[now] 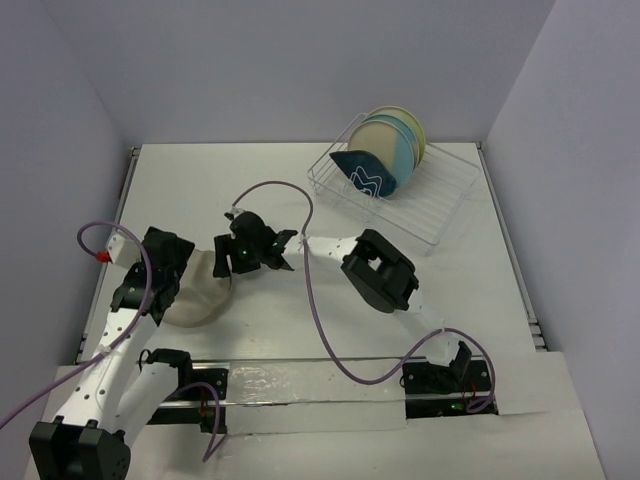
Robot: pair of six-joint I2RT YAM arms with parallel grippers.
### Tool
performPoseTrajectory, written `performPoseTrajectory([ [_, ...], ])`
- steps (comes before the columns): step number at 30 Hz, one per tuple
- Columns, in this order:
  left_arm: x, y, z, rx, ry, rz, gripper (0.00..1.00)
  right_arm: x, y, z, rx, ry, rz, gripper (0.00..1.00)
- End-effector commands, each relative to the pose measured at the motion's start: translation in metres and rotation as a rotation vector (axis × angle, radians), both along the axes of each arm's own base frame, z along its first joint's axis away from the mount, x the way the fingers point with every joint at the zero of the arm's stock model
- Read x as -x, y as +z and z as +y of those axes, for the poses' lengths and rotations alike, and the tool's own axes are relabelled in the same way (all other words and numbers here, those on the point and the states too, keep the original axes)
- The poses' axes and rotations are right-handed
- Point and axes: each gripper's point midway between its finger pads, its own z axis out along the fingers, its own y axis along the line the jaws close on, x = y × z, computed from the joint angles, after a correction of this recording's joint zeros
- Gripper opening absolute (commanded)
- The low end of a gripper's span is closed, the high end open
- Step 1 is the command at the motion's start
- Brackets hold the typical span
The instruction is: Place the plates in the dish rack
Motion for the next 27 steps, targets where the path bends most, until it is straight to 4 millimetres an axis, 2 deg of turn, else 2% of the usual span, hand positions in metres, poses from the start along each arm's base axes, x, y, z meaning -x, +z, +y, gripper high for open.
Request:
performPoseTrajectory([
  [1,-0.009,0.02,0.003,-0.007,0.01,-0.069,0.99,0.01,0.003,0.024,-0.017,0.028,-0.031,0.65],
  [6,-0.007,0.021,0.003,-0.004,0.01,-0.075,0.99,0.014,-0.009,0.022,0.022,-0.004,-0.013,0.53],
  [11,-0.006,0.023,0.003,0.0,0.011,-0.091,0.99,0.011,-0.022,0.009,0.059,-0.08,0.005,0.31],
  [15,-0.005,0.024,0.005,-0.002,0.017,-0.095,0.99,0.004,-0.026,-0.001,0.088,-0.142,-0.016,0.0],
  [18,-0.005,0.026,0.004,-0.003,0.014,-0.098,0.99,-0.01,-0.015,-0.011,0.112,-0.181,-0.1,0.0],
  [22,-0.012,0.037,-0.006,-0.012,-0.069,-0.132,0.99,-0.043,0.057,-0.034,0.096,-0.254,-0.36,0.0],
  [24,-0.016,0.042,-0.01,-0.008,-0.099,-0.155,0.99,-0.055,0.086,-0.043,0.073,-0.264,-0.446,0.0],
  [27,-0.017,0.046,-0.01,-0.016,-0.102,-0.173,0.99,-0.077,0.14,-0.069,0.013,-0.265,-0.556,0.0],
])
